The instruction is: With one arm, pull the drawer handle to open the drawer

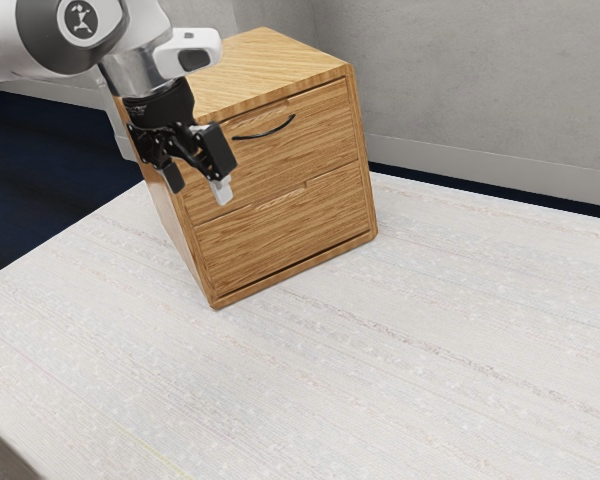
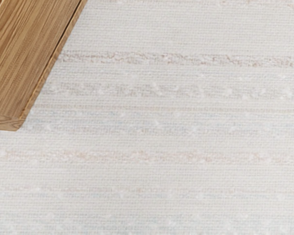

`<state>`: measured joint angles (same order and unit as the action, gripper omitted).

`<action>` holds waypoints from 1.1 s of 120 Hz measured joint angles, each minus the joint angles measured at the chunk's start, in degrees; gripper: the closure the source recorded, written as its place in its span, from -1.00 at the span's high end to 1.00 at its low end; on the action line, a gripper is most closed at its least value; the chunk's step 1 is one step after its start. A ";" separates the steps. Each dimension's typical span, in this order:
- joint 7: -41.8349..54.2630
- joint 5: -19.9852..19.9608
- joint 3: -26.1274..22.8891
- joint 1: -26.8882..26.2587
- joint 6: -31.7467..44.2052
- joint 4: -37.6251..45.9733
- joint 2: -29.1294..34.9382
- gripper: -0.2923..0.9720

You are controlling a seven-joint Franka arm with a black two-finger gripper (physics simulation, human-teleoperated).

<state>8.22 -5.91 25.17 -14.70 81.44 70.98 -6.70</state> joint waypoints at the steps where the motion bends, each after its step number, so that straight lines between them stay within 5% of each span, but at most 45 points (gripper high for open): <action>1: 0.07 0.00 -0.01 0.00 -0.02 0.00 0.01 0.54; 16: 0.93 -0.01 0.00 -0.09 -0.24 -0.24 0.09 0.54; 39: 1.29 -0.98 -0.04 -0.47 -1.53 -12.17 2.82 0.54; 104: 1.81 1.50 0.65 -0.73 0.13 -10.75 3.31 0.54; 132: -1.76 7.87 -11.68 -1.34 7.31 19.28 20.63 0.54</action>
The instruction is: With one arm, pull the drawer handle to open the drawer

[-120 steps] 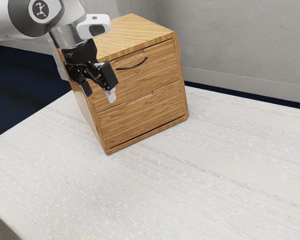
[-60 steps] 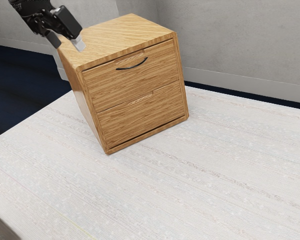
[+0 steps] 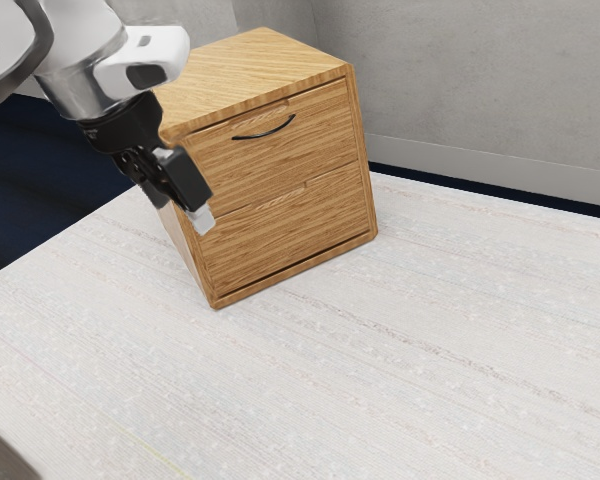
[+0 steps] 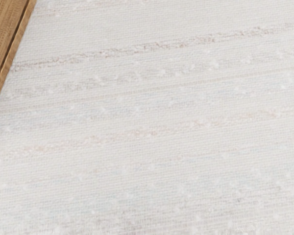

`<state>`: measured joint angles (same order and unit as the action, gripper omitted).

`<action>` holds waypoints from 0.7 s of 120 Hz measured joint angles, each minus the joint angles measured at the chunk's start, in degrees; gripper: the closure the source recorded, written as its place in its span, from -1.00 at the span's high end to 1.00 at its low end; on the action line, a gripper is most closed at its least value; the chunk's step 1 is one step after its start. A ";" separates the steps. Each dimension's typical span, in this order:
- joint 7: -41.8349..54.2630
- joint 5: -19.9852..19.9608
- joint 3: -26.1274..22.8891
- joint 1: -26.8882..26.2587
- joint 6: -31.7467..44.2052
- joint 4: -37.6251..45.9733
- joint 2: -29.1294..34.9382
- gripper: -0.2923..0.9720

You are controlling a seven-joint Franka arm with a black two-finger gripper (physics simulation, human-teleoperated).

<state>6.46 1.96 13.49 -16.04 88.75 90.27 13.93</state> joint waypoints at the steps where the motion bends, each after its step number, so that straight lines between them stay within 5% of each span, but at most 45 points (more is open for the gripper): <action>1: -0.12 0.12 -0.43 -0.06 0.24 1.02 0.55 0.54; 28: -0.44 1.43 -6.91 0.07 5.00 16.14 9.96 0.54; 51: 8.52 5.57 -10.58 0.41 15.45 16.06 4.75 0.54; 84: 20.24 11.01 -7.11 1.86 22.60 6.30 -3.95 0.54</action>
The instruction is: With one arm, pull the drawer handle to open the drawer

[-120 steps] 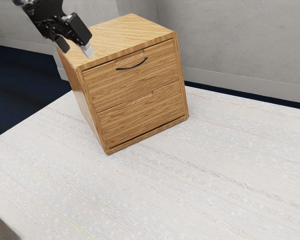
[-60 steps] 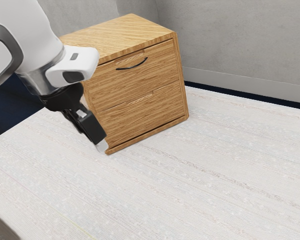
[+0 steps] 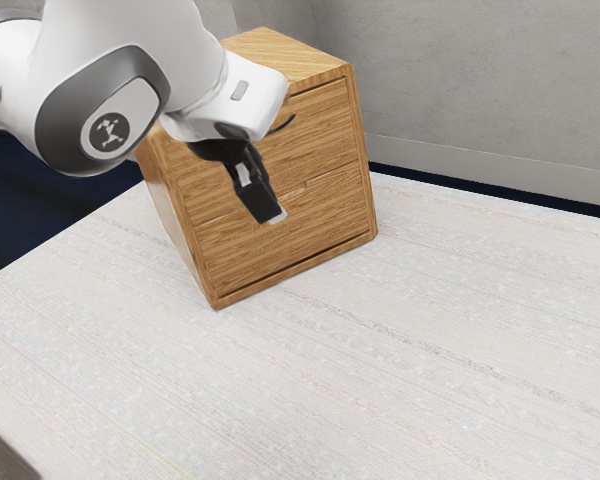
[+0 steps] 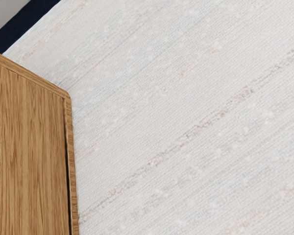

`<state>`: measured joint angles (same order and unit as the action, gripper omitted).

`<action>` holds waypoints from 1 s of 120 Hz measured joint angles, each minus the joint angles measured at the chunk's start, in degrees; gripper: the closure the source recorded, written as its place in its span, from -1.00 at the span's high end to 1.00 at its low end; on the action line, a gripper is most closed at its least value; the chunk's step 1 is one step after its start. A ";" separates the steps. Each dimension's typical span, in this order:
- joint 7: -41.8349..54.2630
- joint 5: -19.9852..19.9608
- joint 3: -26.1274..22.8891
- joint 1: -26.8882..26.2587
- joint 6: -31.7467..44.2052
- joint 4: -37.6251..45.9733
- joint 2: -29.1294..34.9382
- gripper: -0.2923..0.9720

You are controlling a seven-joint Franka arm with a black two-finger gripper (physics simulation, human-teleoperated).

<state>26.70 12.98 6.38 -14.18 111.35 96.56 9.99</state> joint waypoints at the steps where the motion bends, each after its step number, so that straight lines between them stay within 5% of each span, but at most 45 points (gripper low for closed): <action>1: 0.30 0.07 0.11 0.01 0.13 -0.14 -0.21 0.54; 49: 6.24 6.22 3.76 -0.78 1.82 -8.42 -11.16 0.54; 120: 1.97 7.31 7.84 0.85 -0.03 -18.27 -20.01 0.54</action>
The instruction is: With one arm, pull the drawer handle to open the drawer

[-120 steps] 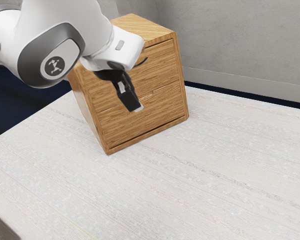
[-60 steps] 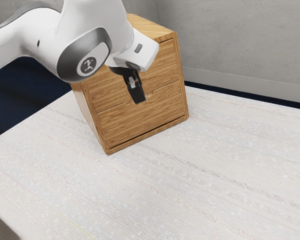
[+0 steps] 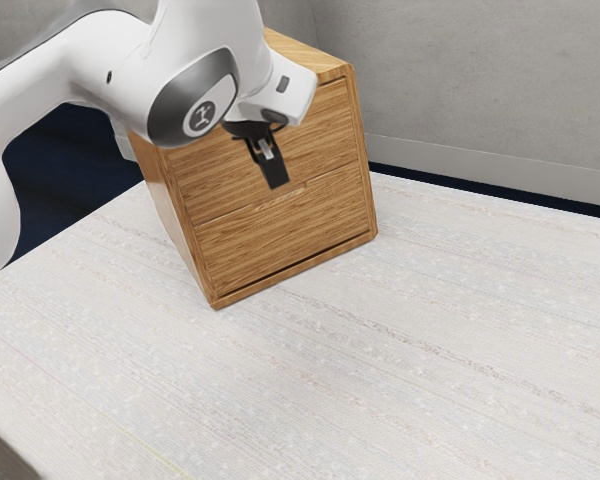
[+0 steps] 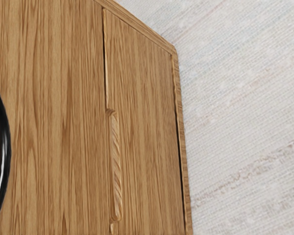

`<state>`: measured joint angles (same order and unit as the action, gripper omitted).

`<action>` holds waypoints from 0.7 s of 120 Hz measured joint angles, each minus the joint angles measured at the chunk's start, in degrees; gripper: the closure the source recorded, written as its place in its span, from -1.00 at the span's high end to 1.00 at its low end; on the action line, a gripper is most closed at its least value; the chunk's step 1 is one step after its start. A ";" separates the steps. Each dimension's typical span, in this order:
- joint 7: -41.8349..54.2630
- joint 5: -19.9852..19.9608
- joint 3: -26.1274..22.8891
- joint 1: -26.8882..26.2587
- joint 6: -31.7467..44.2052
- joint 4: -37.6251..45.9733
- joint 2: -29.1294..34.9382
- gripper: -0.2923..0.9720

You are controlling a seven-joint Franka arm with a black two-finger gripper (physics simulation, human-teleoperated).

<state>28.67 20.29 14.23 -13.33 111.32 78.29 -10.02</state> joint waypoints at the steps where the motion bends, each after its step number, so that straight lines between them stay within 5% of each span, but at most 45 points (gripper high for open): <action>1: -0.04 0.00 0.04 0.07 -0.01 -0.16 -0.15 0.54; 84: -1.85 -0.38 -0.32 3.38 0.75 -9.52 -9.49 0.54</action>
<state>26.82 19.90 13.90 -9.95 112.08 68.76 -19.50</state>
